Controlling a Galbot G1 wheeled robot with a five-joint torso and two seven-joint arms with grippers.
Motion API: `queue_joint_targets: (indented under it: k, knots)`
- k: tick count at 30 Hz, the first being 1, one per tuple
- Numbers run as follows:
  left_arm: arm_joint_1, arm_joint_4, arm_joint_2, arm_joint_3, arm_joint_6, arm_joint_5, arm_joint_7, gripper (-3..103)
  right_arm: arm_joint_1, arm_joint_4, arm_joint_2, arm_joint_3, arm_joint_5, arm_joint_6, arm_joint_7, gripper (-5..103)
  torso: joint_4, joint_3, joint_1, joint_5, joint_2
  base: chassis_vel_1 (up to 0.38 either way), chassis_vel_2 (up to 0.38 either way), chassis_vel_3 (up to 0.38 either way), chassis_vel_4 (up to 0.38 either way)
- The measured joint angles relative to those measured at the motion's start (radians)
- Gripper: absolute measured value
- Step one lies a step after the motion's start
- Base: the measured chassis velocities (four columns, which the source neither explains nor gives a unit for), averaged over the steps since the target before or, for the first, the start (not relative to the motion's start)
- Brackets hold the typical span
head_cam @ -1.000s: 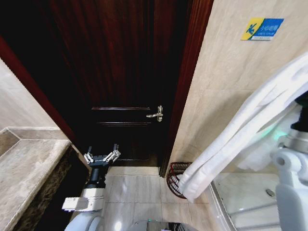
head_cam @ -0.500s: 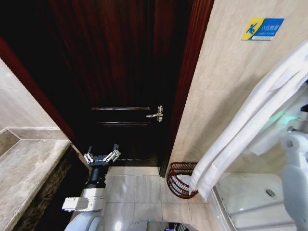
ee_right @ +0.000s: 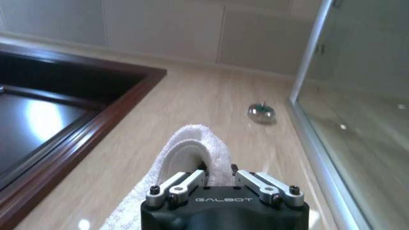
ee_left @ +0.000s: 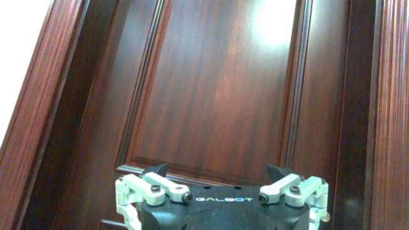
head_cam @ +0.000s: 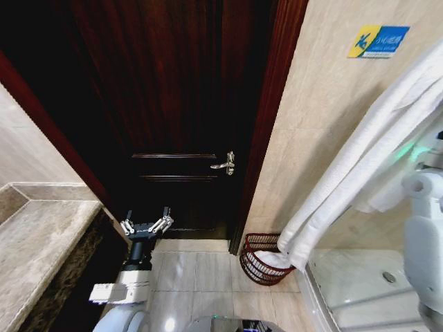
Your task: Discard the used towel into the hamper.
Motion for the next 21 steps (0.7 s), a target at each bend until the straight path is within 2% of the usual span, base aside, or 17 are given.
queue_joint_targets:
  k: [7,21]
  knots:
    - [0.0,0.0,0.0,0.0,0.0,0.0,0.0,100,-0.143,-0.029,0.09,0.017,-0.004,0.054,-0.058,8,-0.0002,0.0,0.0,0.0006,0.0,0.0,0.0,0.0,0.0]
    - [0.0,0.0,0.0,0.0,0.0,0.0,0.0,100,-0.228,-0.149,0.188,-0.021,-0.009,0.115,-0.097,8,-0.0001,0.0,0.0,0.0001,0.0,0.0,0.0,0.0,0.0]
